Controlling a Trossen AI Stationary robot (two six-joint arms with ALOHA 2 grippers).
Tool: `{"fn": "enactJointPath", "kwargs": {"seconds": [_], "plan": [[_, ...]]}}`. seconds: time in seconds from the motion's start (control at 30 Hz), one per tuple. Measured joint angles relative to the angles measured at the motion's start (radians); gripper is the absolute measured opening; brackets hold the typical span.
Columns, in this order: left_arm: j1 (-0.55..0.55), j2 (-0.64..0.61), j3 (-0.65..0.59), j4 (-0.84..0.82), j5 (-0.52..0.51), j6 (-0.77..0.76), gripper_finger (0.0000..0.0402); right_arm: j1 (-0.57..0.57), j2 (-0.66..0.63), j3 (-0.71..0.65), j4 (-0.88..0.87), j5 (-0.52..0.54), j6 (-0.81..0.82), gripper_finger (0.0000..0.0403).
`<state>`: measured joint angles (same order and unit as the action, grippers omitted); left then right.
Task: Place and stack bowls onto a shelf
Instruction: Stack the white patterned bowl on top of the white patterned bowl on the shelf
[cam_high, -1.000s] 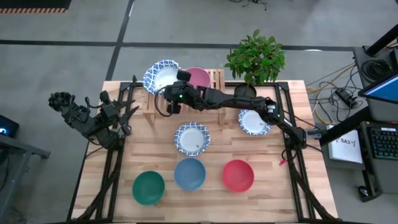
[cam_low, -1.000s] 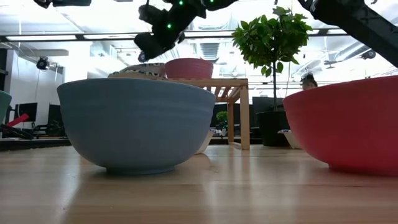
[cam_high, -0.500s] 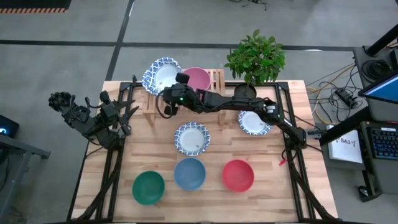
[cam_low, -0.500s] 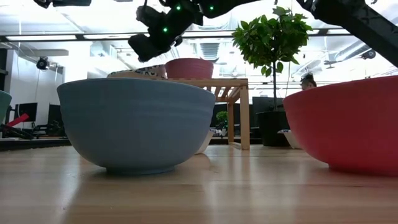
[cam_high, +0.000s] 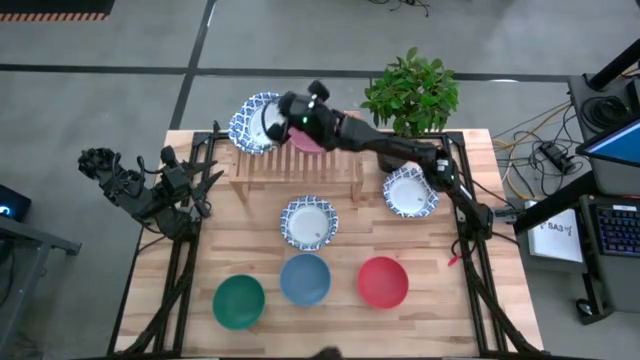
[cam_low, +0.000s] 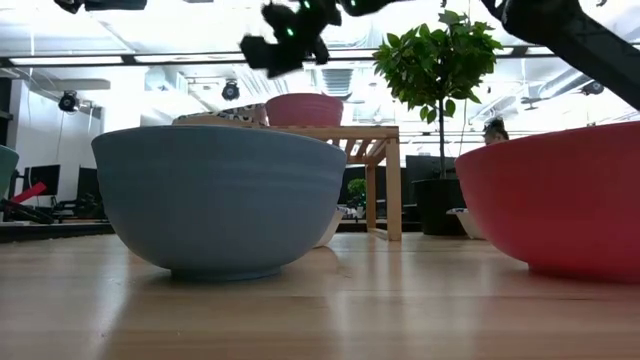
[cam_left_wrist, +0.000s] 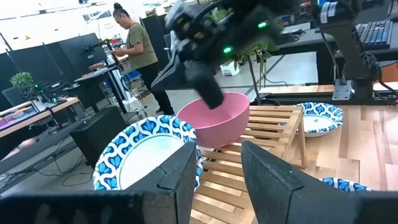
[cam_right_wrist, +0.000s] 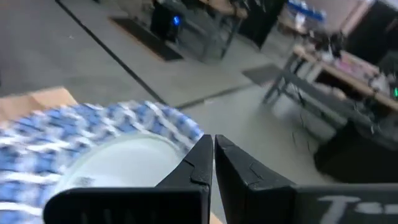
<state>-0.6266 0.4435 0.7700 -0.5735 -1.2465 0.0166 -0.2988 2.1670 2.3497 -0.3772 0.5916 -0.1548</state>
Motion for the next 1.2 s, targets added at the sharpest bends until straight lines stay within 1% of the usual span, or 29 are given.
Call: {"fn": "enactJointPath", "kwargs": {"seconds": [0.03,0.1,0.2,0.23,0.3,0.43,0.5,0.63,0.73,0.83,0.93,1.07,1.2], "plan": [[0.0,0.0,0.0,0.0,0.0,0.0,0.0111,-0.018,0.0,0.0,-0.028,-0.024,0.03,0.0009],[0.0,0.0,0.0,0.0,0.0,0.0,0.0111,-0.047,0.0,0.0,-0.075,-0.116,0.076,0.0009],[0.0,0.002,-0.001,0.0,0.0,-0.004,0.0111,-0.057,-0.003,-0.001,-0.079,-0.247,0.093,0.0009],[0.0,0.005,-0.004,0.001,0.001,-0.004,0.0111,-0.051,-0.007,-0.001,-0.072,-0.277,0.086,0.0009],[0.0,0.016,-0.008,0.003,0.027,-0.005,0.0111,-0.027,-0.029,0.002,-0.067,-0.304,0.057,0.0009],[0.0,0.064,-0.008,0.017,0.13,-0.001,0.0111,0.041,-0.114,0.002,-0.11,-0.306,-0.034,0.0009],[0.0,0.094,-0.008,0.036,0.139,-0.001,0.0111,0.088,-0.156,0.004,-0.148,-0.303,-0.079,0.0009],[0.009,0.148,-0.007,0.079,0.139,0.0,0.0105,0.205,-0.23,0.003,-0.286,-0.306,-0.137,0.0009],[0.021,0.185,-0.002,0.119,0.146,-0.002,0.0099,0.295,-0.284,-0.003,-0.385,-0.308,-0.136,0.0009],[0.048,0.22,0.0,0.191,0.189,0.034,0.0094,0.379,-0.329,-0.024,-0.44,-0.304,-0.114,0.0009],[0.095,0.25,0.001,0.284,0.26,0.106,0.0089,0.461,-0.365,-0.093,-0.438,-0.303,-0.097,0.0009],[0.19,0.274,0.002,0.351,0.4,0.158,0.0086,0.549,-0.416,-0.231,-0.391,-0.296,-0.073,0.0009],[0.313,0.289,0.002,0.353,0.513,0.137,0.0086,0.598,-0.511,-0.421,-0.279,-0.196,-0.044,0.0009]]}}
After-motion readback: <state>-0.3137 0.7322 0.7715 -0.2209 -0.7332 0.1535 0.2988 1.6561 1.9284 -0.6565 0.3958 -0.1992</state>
